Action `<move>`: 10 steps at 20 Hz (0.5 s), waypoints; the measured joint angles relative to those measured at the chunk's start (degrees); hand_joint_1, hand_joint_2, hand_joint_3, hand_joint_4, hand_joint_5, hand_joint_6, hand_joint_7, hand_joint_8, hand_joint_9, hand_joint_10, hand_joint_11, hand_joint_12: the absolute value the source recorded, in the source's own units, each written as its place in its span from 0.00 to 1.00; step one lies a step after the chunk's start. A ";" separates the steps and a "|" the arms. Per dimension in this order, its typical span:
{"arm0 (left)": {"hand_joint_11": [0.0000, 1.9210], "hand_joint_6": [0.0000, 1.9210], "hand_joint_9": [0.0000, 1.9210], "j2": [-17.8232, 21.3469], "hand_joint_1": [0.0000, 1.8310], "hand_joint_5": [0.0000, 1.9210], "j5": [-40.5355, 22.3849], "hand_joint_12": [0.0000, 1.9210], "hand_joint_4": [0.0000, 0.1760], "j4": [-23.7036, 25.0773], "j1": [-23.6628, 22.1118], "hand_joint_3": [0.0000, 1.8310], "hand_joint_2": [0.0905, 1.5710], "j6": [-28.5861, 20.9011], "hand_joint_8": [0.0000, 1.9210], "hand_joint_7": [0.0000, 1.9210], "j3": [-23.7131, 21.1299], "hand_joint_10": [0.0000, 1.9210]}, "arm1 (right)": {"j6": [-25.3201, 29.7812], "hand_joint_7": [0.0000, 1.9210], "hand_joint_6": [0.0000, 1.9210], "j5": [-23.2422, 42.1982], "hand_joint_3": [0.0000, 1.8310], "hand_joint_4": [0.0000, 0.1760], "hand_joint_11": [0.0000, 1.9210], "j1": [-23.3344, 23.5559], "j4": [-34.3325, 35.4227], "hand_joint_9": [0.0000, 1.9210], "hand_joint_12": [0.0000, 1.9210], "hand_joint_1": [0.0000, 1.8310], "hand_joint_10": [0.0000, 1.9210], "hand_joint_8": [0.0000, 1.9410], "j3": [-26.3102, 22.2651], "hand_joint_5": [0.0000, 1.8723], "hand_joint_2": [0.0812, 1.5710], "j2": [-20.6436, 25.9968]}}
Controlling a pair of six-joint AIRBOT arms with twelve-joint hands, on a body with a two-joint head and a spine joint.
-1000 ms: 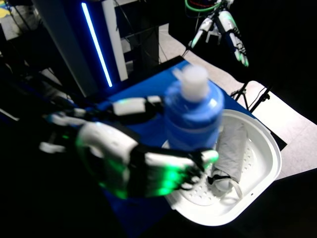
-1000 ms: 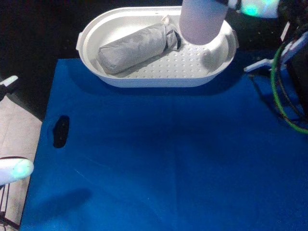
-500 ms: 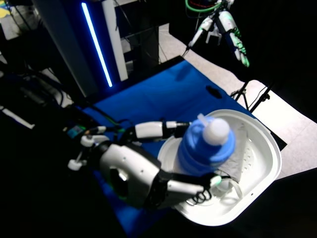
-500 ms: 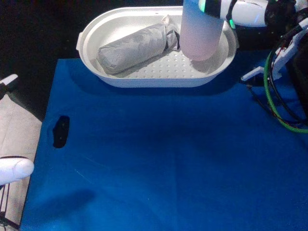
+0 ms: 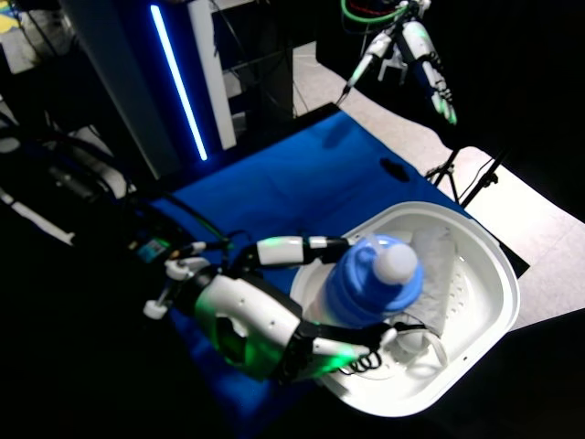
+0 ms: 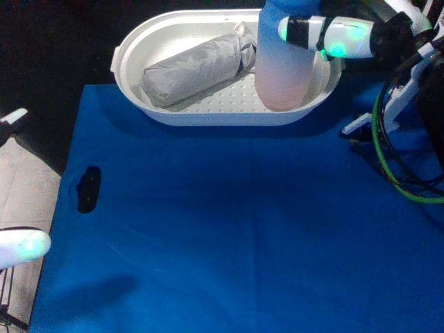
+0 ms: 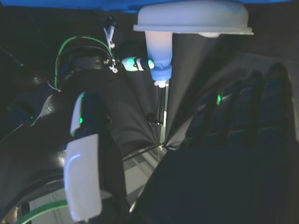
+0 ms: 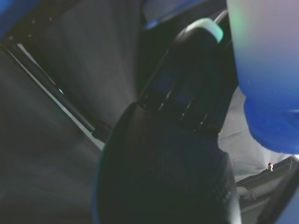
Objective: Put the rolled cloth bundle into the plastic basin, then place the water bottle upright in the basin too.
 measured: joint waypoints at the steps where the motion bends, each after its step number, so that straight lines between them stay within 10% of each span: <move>1: 0.00 0.00 0.00 -0.04 0.31 0.00 -0.02 0.00 0.74 0.04 0.00 0.00 0.50 0.00 0.00 0.00 0.00 0.00 | 0.00 0.44 0.64 0.09 0.00 0.00 0.39 0.00 0.17 0.45 0.89 0.60 0.81 0.67 -0.02 0.43 0.75 -0.04; 5: 0.00 0.00 0.00 -0.04 0.31 0.00 -0.02 0.00 0.66 0.02 0.00 0.00 0.51 -0.02 0.00 0.00 0.00 0.00 | 0.00 0.47 0.62 0.07 0.00 0.00 0.40 0.00 0.04 0.42 0.73 0.67 0.63 0.69 -0.02 0.36 0.76 -0.15; 6: 0.00 0.00 0.00 -0.04 0.31 0.00 0.00 0.00 0.65 0.04 0.00 0.00 0.51 -0.02 0.00 0.00 0.00 0.00 | 0.07 0.44 0.10 0.07 0.00 0.00 0.41 0.00 -0.35 0.45 0.54 0.60 0.42 0.38 -0.02 0.35 0.68 -0.17; 8: 0.00 0.00 0.00 -0.04 0.31 0.00 0.00 0.00 0.69 0.04 0.00 0.00 0.51 -0.02 0.00 0.00 0.00 0.00 | 1.20 0.50 0.00 0.09 0.00 0.00 0.39 -0.13 -1.25 0.48 0.29 0.53 0.09 0.04 -0.02 0.29 0.67 -0.15; 10: 0.00 0.00 0.00 -0.04 0.31 0.00 0.04 0.00 0.65 0.04 0.00 0.00 0.51 -0.02 0.00 0.00 0.00 0.00 | 2.47 0.45 0.00 0.17 0.00 0.03 0.33 -0.42 -2.80 0.43 0.26 0.51 0.02 0.00 -0.02 0.24 0.66 -0.15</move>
